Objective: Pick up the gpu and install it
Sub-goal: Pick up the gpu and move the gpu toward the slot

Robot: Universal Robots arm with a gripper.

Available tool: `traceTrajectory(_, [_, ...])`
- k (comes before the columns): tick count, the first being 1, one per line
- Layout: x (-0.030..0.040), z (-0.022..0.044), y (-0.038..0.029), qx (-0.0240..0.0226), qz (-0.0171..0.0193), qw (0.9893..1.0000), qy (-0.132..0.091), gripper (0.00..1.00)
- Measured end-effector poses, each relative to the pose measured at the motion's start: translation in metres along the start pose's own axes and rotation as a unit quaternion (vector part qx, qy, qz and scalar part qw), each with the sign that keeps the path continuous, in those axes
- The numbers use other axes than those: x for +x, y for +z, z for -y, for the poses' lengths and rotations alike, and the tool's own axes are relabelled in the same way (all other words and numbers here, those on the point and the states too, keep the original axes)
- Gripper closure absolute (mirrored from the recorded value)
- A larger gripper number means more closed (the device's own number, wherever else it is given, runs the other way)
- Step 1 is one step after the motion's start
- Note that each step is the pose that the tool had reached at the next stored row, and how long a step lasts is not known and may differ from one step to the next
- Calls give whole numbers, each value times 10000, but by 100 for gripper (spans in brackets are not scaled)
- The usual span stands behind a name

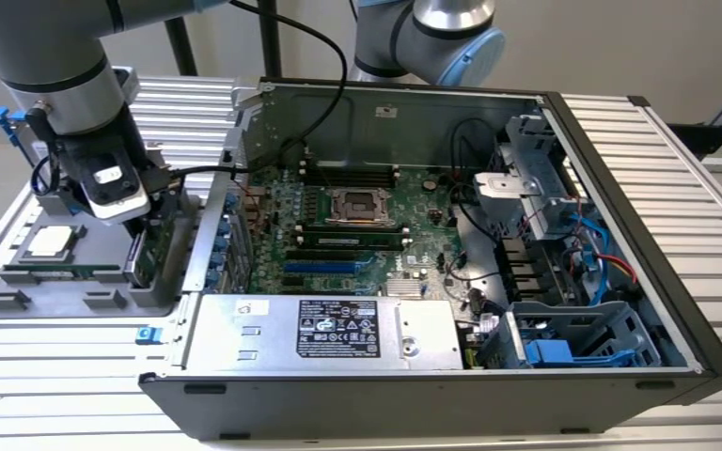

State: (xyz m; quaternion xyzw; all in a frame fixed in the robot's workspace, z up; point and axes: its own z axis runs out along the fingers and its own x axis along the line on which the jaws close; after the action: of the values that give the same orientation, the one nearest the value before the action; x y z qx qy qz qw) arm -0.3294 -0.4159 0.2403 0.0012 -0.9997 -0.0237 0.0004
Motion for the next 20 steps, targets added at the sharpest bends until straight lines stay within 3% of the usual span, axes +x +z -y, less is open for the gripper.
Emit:
traceTrajectory(13, [7,0,-1,-1,1,10000,0,100])
traceTrajectory(20, [8,-1,-35,0,0,10000,0,100])
